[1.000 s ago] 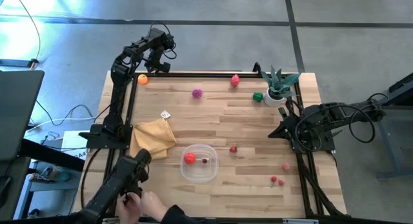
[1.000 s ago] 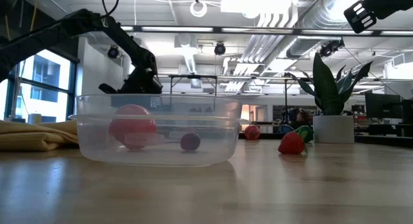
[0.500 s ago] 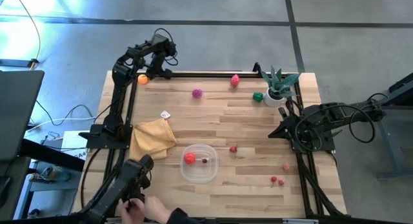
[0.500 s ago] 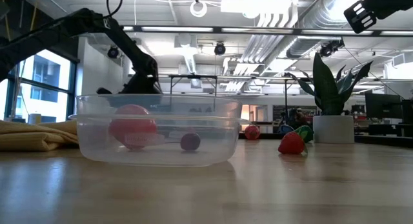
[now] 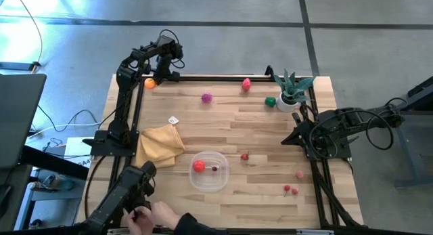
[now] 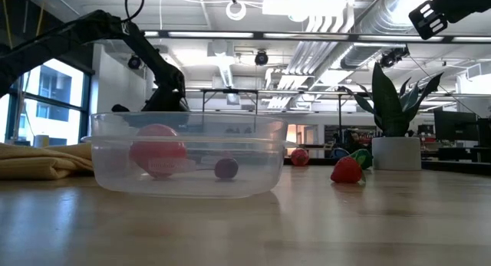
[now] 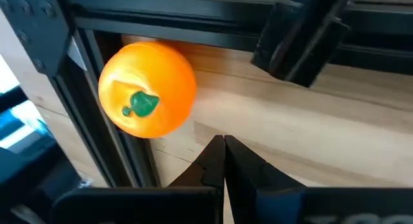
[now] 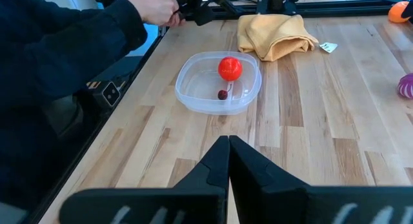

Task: Pick and placing Produce into tupperware
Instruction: Put the orange into the transparent bin

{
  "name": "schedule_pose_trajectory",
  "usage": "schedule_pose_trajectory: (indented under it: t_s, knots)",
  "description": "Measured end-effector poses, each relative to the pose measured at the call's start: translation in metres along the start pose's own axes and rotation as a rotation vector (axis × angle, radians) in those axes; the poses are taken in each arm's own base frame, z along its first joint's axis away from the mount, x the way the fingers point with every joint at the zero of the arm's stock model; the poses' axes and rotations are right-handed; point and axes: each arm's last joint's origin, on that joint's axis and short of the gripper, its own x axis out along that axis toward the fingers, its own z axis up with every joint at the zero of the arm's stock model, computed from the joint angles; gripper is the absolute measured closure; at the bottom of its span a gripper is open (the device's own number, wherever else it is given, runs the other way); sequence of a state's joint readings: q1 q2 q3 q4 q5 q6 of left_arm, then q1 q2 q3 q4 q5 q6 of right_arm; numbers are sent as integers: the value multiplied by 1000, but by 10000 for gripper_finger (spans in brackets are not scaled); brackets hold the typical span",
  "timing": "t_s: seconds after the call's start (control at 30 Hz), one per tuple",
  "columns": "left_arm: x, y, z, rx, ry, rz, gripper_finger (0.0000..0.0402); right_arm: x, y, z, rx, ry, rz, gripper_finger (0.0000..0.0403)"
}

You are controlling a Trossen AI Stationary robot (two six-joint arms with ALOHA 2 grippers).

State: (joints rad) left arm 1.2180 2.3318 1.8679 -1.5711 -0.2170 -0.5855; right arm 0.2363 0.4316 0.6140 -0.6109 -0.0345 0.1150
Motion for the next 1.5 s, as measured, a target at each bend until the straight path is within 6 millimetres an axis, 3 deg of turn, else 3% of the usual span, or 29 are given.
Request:
schedule_pose_trajectory:
  t_s: [0.43, 0.83, 1.1, 1.3, 1.5]
  knots:
    - [1, 9, 5, -154, -15, 22, 401, 0, 0, 0, -2, 0, 0, 402]
    - [0, 9, 4, -165, -18, 20, 401, 0, 0, 0, -1, 1, 0, 402]
    - [-26, 25, -8, -330, -102, -12, 401, 0, 0, 0, -1, 1, 0, 402]
    - [-14, 28, -7, -455, -57, -1, 401, 0, 0, 0, -1, 0, 0, 402]
    - [-8, 25, -9, -472, -36, 11, 401, 0, 0, 0, -2, 0, 0, 402]
